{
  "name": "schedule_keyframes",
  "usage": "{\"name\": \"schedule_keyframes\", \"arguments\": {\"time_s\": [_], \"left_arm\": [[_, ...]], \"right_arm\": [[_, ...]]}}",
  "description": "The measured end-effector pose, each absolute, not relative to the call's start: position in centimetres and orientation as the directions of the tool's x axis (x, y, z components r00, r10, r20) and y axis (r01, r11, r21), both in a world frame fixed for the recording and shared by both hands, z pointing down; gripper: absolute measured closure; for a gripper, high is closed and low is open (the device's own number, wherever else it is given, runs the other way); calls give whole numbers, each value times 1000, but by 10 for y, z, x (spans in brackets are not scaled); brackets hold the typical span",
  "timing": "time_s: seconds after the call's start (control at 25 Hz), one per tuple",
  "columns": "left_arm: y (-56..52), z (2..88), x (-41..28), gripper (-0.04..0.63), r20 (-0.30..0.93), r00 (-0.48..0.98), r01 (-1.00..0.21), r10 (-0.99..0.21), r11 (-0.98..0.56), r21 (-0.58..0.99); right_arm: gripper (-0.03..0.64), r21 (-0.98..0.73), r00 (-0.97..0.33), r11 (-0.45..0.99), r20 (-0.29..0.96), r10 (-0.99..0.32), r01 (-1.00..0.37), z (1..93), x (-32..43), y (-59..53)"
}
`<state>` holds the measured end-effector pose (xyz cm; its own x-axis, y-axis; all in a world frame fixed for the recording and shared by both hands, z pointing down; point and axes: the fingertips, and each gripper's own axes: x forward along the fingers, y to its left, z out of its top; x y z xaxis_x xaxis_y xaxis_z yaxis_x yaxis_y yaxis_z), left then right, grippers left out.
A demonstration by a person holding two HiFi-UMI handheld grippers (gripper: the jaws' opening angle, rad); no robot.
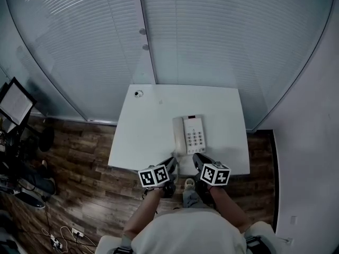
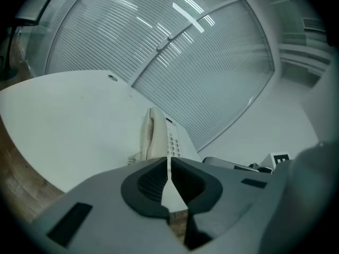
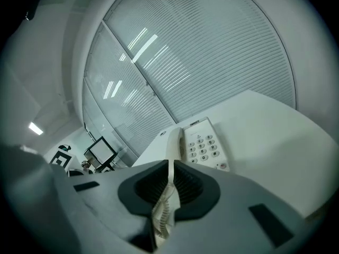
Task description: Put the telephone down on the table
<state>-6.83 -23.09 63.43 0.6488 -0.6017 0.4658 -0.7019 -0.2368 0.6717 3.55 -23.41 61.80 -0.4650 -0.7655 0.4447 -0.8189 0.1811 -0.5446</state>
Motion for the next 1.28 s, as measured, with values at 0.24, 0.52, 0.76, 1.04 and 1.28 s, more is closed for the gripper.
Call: {"name": "schedule_keyframes", "arguments": {"time_s": [0.24,0.52,0.76,1.04,1.28], "left_arm": [[-199,631,-77,572,464,644,-707,-608,-240,665],[-157,623,-82,574,460,639,-717,-616,-260,647],[-125,621,-93,574,463,627,-730,-626,-266,629],[-98,618,-102,575,451,628,-727,-634,-273,629],[-77,613,-109,574,427,622,-721,-656,-268,639]], "right_arm": [[585,-504,-447,196,446,-775,-841,611,31,-199],[594,-503,-460,217,430,-777,-837,603,23,-160],[597,-513,-472,230,411,-780,-827,602,15,-127],[597,-523,-497,252,403,-768,-814,603,7,-98],[597,-508,-507,271,412,-757,-818,605,6,-75]]}}
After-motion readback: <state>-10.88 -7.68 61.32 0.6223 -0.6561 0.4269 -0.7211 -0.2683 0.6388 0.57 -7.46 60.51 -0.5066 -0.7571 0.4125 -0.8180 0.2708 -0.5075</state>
